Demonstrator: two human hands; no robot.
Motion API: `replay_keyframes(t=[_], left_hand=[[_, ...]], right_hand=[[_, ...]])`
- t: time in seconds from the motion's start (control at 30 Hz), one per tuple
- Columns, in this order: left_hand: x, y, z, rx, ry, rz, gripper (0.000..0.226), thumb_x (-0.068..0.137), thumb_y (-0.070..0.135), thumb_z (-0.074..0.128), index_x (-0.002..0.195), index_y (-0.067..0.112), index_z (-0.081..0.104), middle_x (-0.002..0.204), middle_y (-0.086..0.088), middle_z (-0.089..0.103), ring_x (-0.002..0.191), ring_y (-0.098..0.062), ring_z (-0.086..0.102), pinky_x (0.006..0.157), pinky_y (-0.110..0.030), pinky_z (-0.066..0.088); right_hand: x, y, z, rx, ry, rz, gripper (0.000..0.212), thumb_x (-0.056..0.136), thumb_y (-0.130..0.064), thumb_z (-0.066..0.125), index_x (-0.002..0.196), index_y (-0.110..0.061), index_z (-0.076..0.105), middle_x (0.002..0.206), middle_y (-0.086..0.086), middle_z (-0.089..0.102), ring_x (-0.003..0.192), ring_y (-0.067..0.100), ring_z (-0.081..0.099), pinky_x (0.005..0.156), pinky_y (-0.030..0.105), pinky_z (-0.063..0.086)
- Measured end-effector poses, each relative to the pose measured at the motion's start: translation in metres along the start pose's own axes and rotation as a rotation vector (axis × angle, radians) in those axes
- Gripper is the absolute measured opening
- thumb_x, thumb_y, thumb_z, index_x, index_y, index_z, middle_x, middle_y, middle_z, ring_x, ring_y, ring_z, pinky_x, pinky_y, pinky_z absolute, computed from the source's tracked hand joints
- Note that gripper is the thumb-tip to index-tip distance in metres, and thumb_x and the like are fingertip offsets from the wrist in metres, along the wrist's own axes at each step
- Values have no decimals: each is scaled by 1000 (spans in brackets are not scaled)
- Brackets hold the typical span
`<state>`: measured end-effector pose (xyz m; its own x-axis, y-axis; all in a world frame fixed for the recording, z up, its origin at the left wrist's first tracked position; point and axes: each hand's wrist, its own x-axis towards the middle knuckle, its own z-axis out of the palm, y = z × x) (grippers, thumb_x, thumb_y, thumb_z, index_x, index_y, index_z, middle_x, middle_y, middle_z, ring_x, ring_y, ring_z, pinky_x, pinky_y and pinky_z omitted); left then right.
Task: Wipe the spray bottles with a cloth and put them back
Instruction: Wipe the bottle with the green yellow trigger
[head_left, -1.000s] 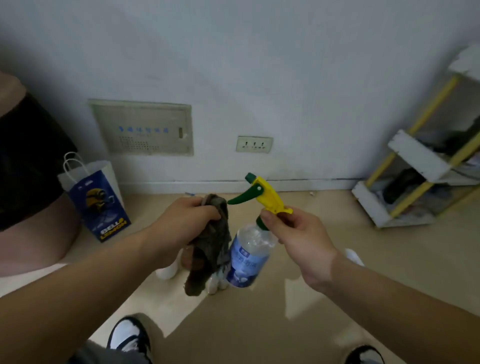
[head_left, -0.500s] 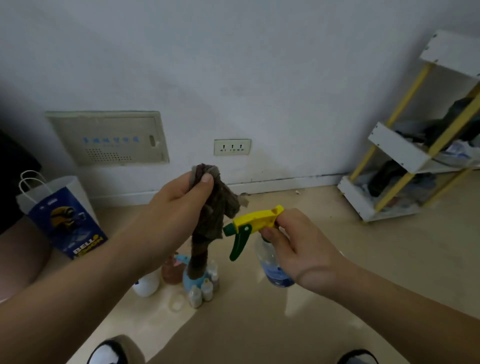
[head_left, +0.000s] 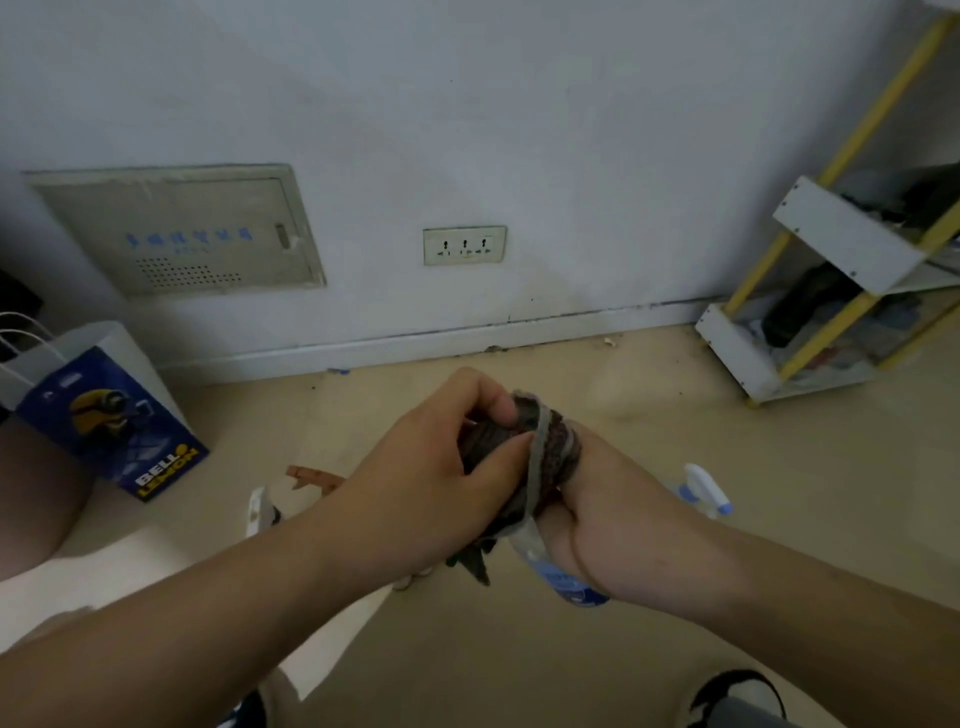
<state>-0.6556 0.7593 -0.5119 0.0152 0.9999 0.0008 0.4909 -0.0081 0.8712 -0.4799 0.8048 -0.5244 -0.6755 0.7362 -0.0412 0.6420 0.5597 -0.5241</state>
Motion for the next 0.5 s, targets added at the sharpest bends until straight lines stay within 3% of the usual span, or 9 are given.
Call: replay_keyframes(t=[0.07,0.13,0.2,0.23,0.27,0.33,0.43,0.5], left_hand=[[-1,1,0,100,-94,-37,27,99,54,47,122,40,51,93,12,70,75,1,67,62,-16,52],[-5,2,-1,268,-186,-22,43,96,64,31,123,39,53,86,10,70,73,-2,67,61,-17,50],[-5,2,0,378,-123,30,48,97,62,23,114,33,57,76,7,66,66,-9,62,62,-24,49],[-4,4,0,372,-70,40,46,100,58,24,105,29,59,73,4,64,64,-11,60,63,-28,49],[-3,5,1,325,-26,14,45,104,53,26,97,25,61,71,2,64,64,-13,59,63,-28,48],[1,7,-1,193,0,-154,46,108,40,32,88,15,64,73,-3,66,65,-14,60,64,-26,49],[4,8,-9,-136,-69,-545,39,108,23,44,88,2,69,78,-11,74,72,-21,72,69,-31,59],[2,11,-11,-184,-81,-585,35,108,20,44,91,2,69,81,-12,75,79,-23,75,74,-34,61]], right_hand=[[3,2,-6,58,20,-66,14,91,-14,49,94,-25,56,91,-2,55,83,14,56,75,38,52],[5,6,-5,29,26,-108,34,90,-12,52,80,-42,41,83,-18,42,77,1,46,66,23,40],[5,7,-2,38,39,-108,37,91,-10,54,80,-43,43,84,-19,44,79,0,46,66,22,39],[4,3,-3,48,38,-103,25,92,-15,51,86,-40,52,89,-14,51,85,5,50,71,28,45],[4,3,-2,24,42,-109,18,92,-23,45,94,-31,61,96,-7,58,92,12,53,77,36,50],[5,-2,-2,-36,53,-136,33,92,-34,36,99,-22,67,98,-4,63,95,21,52,77,47,52],[1,-8,-1,-95,45,-182,33,93,-37,40,91,-20,68,86,-6,60,85,22,51,64,48,52],[1,-9,-3,-149,62,-205,30,92,-35,43,89,-18,69,84,-6,59,85,22,53,64,45,53]])
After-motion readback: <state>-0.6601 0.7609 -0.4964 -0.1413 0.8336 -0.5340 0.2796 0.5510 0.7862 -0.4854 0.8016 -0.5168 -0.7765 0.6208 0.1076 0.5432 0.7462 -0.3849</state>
